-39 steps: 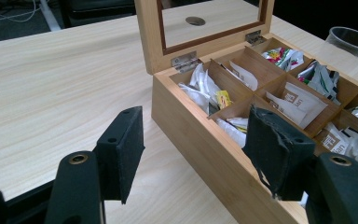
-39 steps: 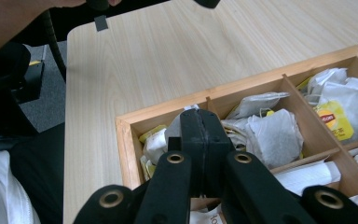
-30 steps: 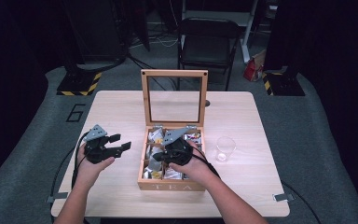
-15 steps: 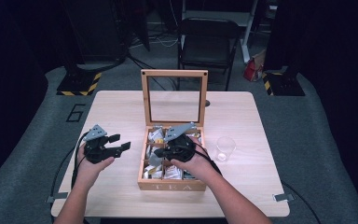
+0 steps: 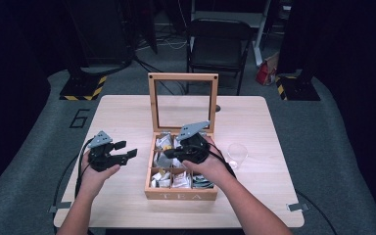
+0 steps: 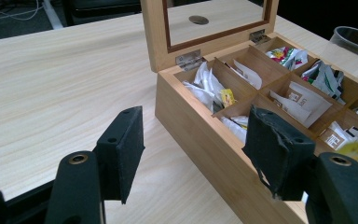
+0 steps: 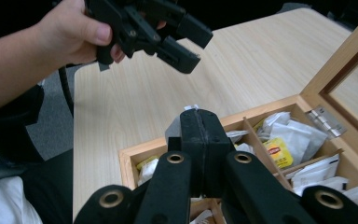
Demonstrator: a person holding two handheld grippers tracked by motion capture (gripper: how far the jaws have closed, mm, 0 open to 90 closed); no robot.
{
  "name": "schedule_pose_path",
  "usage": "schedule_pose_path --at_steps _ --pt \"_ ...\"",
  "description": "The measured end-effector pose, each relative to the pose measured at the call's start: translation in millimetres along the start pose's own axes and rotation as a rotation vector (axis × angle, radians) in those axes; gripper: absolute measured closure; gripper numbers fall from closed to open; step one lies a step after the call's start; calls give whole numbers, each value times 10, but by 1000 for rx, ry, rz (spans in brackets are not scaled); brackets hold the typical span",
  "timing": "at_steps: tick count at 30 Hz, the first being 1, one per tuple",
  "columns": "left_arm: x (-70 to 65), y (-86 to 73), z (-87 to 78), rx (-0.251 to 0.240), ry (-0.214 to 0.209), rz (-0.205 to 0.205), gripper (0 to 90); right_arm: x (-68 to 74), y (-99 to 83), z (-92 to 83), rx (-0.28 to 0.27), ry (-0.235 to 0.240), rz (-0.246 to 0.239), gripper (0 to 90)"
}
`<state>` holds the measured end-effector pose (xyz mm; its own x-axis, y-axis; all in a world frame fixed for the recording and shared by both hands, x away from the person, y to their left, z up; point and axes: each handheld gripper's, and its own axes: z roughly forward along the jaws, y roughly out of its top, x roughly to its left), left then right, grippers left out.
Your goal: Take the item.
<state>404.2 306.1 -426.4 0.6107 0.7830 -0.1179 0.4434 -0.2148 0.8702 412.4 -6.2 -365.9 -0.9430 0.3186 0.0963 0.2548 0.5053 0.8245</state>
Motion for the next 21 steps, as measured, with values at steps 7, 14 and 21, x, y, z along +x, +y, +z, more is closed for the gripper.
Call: schedule_pose_path --at_steps 7,14,21 --pt "0 0 -2 0 -1 1 370 -33 100 -144 -18 -21 -8 900" --pt "-1 -1 0 4 -2 2 370 -81 160 -259 -41 -45 -13 900" --pt "-3 -2 -1 2 0 0 371 -107 163 -302 -44 -58 -13 900"
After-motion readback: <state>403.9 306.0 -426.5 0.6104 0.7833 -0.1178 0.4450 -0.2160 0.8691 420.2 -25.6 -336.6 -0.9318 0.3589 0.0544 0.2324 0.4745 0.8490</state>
